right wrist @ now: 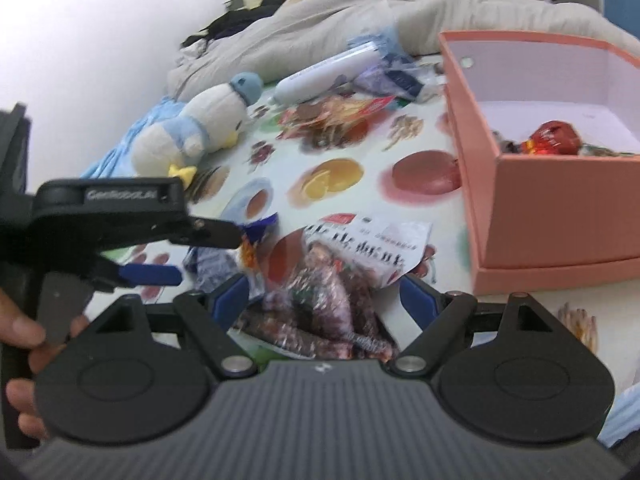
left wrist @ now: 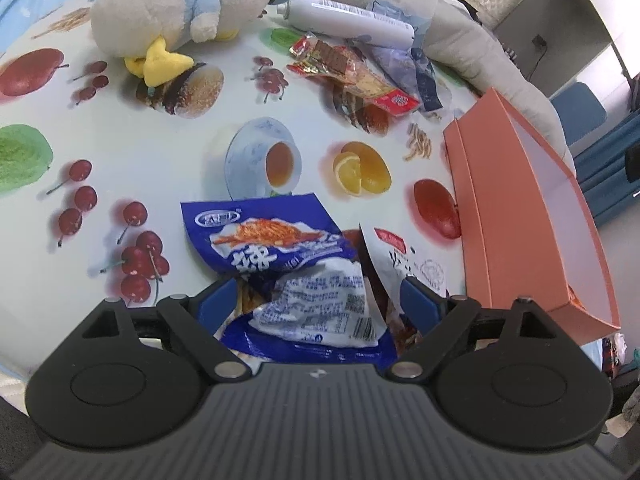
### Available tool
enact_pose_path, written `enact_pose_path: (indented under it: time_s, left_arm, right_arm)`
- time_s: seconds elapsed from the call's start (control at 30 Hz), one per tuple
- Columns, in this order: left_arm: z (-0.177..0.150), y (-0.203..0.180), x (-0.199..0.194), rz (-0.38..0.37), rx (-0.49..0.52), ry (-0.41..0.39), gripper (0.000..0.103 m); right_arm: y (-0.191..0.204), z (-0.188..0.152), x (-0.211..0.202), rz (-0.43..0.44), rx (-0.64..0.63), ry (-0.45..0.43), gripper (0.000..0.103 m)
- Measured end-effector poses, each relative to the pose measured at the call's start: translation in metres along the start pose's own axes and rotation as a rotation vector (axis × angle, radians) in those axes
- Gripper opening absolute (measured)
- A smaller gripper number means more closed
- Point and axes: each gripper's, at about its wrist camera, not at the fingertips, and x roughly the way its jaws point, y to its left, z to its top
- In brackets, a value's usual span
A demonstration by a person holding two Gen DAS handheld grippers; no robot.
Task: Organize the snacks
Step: 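Lift the blue bag with the left tool while the right tool lifts the white-labeled bag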
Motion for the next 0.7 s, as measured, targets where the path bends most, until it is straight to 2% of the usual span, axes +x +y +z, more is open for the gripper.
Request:
enact_pose_path:
  time_s: [0.1,0.17,0.23,0.33,0.47,0.57,0.7]
  left_arm:
    - [0.002,0.001,0.005,0.026,-0.026,0.011,0.091]
    - [0.003,-0.001,0.008,0.072,-0.035,0.017,0.091]
    - [0.004,-0.003,0.010,0.079,-0.027,0.018,0.091]
    - [0.005,-0.009,0.015,0.073,-0.016,0.026,0.091]
    - [0.005,-0.015,0.025,0.130,-0.002,0.029,0.091]
    - [0.006,-0.016,0.033,0.152,-0.008,0.041,0.091]
    - [0.004,-0.017,0.042,0.175,0.009,0.043,0.091]
  right_arm:
    - [-0.005,0.002,0.008,0.003,0.063,0.021,0.088]
    - [-0.010,0.003,0.017,-0.003,0.117,0.050,0.088]
    - [-0.013,0.003,0.025,-0.002,0.151,0.076,0.088]
    - [-0.014,0.001,0.033,-0.002,0.135,0.107,0.088]
    - [-0.019,-0.003,0.039,0.012,0.150,0.130,0.087]
    - [-0.021,-0.004,0.041,0.006,0.155,0.145,0.079]
    - [-0.022,-0.003,0.036,-0.004,0.125,0.131,0.077]
